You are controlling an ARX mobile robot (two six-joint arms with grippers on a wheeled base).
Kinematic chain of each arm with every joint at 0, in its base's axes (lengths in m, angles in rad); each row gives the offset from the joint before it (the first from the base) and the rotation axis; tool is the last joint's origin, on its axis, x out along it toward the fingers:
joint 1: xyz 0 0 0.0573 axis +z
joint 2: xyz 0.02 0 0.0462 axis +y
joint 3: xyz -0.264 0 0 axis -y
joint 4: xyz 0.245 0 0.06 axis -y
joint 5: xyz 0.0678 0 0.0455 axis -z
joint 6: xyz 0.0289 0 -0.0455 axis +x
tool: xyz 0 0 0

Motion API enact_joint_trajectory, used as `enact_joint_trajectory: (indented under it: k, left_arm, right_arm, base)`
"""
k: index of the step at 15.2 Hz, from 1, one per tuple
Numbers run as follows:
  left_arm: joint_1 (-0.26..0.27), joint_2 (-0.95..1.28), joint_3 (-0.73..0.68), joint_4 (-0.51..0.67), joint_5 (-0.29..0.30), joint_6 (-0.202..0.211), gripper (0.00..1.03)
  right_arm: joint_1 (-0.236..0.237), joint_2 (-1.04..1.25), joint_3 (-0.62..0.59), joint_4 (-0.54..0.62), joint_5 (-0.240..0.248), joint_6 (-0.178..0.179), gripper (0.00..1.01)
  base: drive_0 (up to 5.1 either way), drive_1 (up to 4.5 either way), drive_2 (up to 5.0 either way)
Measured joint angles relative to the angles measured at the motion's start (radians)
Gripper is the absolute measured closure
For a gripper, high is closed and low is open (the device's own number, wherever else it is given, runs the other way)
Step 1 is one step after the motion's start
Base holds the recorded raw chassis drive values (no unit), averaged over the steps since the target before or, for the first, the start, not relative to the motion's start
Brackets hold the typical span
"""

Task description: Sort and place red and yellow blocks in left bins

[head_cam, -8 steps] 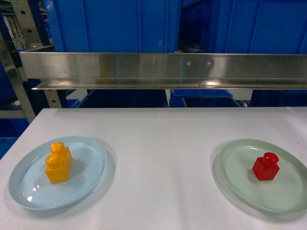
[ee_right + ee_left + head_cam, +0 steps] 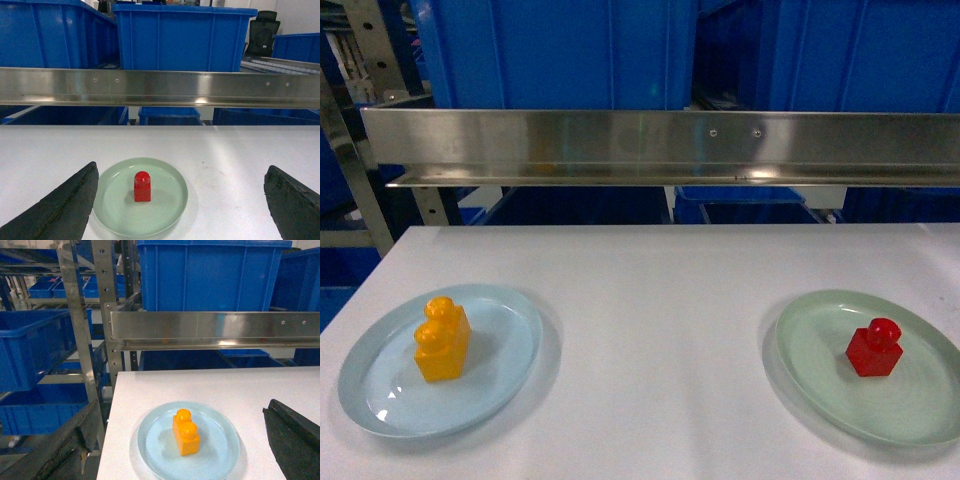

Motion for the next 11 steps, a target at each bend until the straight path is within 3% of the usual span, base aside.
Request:
enact_joint_trajectory:
  k: [11]
  left_arm:
    - [0.000, 0.000, 0.000, 0.000, 0.000, 0.000, 0.05]
  right_arm:
    - [0.000, 0.000, 0.000, 0.000, 0.000, 0.000, 0.03]
  base:
    - [0.0, 0.00, 0.0]
